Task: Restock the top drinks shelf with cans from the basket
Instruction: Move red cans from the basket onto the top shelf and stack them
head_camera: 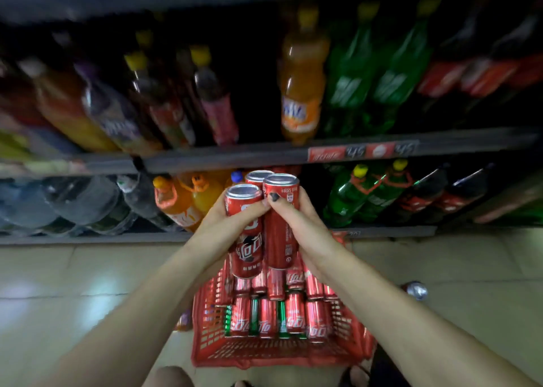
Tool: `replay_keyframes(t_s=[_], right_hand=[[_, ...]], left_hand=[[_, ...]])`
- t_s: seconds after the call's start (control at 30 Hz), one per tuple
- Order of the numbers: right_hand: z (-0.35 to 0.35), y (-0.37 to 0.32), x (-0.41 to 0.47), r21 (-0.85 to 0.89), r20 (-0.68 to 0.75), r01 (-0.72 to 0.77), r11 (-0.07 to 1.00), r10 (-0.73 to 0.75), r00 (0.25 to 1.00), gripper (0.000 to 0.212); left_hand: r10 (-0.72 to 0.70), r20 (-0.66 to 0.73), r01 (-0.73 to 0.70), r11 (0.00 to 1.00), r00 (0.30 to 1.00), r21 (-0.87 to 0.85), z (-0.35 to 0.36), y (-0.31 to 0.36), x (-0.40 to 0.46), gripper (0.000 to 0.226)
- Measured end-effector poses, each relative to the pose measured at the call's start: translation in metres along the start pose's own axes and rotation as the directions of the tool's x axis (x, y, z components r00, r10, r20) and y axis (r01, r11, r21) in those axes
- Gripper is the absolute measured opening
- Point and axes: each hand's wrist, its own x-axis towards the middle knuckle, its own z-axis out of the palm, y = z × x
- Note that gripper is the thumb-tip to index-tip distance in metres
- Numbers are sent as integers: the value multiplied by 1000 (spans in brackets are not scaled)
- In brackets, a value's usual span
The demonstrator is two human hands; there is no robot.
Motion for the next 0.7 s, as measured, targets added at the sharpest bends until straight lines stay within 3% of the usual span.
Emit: replay_keyframes(t_s=[0.33, 0.7], right_hand=[[60, -379, -182, -52, -55, 342, 938, -344, 937, 47], [82, -679, -318, -108, -47, 662, 742, -669, 742, 43]], left_hand=[[274, 144, -290, 952, 951, 101, 141, 356, -181, 53], [578, 308, -626, 776, 755, 76, 273, 629, -320, 57]])
